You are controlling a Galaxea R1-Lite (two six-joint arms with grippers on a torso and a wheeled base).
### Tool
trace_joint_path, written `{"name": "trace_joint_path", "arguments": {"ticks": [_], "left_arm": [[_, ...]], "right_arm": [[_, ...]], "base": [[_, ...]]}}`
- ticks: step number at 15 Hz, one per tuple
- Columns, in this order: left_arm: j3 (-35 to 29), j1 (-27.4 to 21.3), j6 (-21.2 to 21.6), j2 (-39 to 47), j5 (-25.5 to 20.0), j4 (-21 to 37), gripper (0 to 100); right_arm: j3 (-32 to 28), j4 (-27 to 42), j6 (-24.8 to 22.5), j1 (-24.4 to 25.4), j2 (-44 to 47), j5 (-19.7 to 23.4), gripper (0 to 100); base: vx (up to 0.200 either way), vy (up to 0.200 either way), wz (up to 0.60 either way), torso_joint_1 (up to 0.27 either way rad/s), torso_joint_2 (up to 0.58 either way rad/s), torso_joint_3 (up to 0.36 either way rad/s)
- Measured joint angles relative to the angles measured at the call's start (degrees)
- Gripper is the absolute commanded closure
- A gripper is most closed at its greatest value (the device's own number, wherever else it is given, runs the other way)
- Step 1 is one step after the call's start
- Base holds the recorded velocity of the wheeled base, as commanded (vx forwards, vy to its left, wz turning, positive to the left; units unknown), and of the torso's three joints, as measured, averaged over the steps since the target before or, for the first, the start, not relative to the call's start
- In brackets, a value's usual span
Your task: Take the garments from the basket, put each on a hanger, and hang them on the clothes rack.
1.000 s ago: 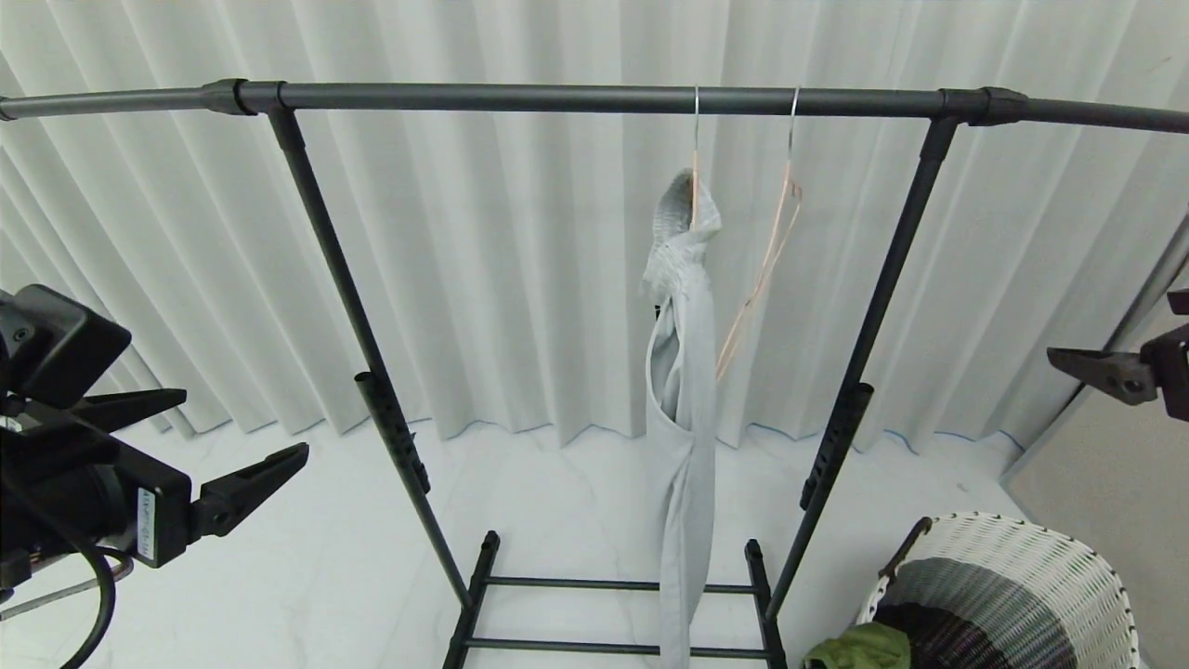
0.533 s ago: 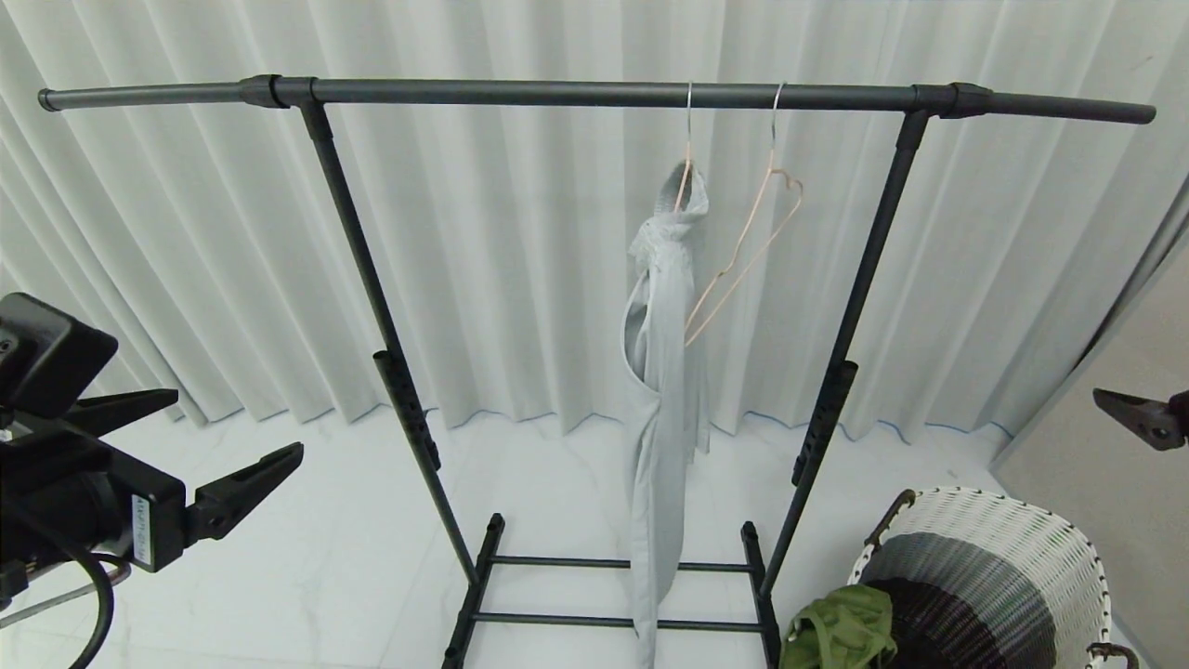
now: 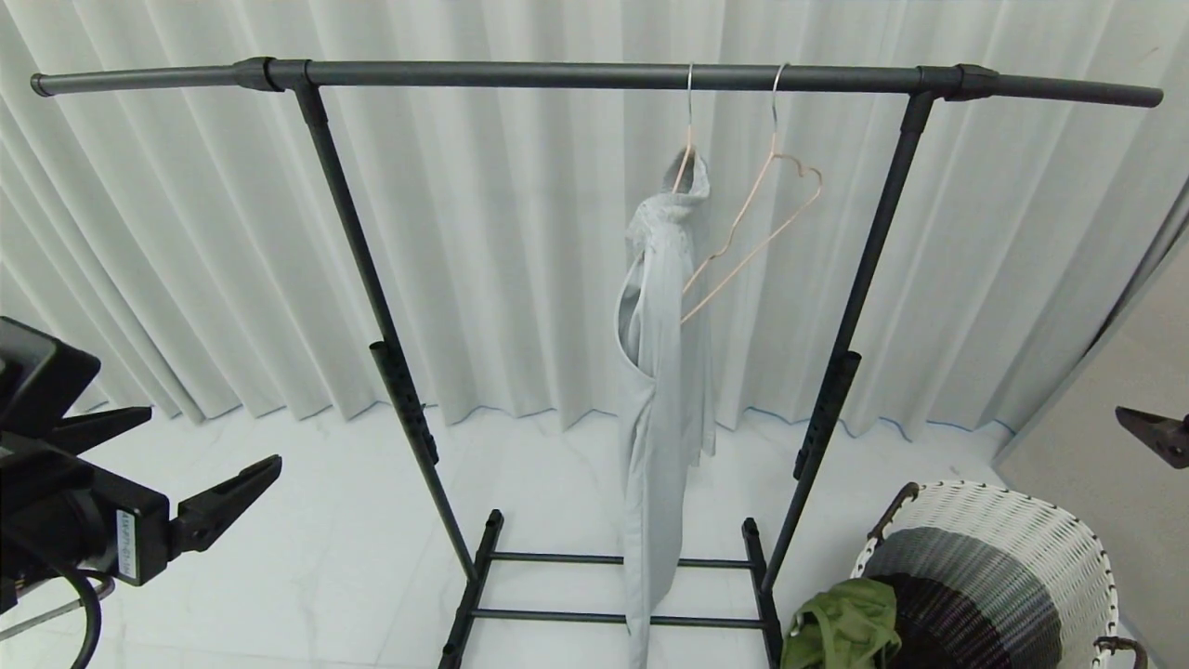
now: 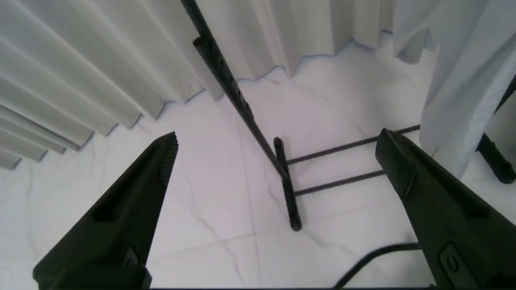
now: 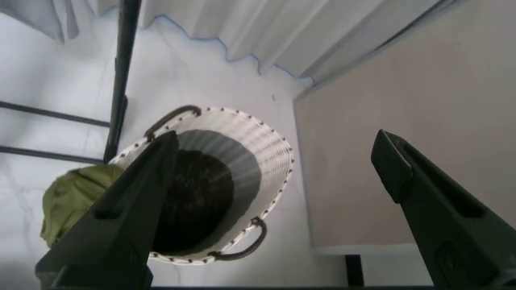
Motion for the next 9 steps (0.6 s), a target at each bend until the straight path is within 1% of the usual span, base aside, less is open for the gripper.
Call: {"name": "trace_joint_path", "arguments": {"ticks": [5,9], "left_arm": [[0.39,0.0,0.0,-0.63,0.02,-0.07,0],[0.63,-0.46,0.09,-0.94,-0.06,-0.02,0]], "right_arm": [[0.0,0.01,-0.04,0.01,0.22,-0.02,0],[0.17,-0.07,-0.06,0.04,0.33,0.05,0]], "base": [[0.0,0.0,0.0,-0.17,0.47,0.297],[0.0,0.0,0.0,-0.139,0.46,0.322]]}}
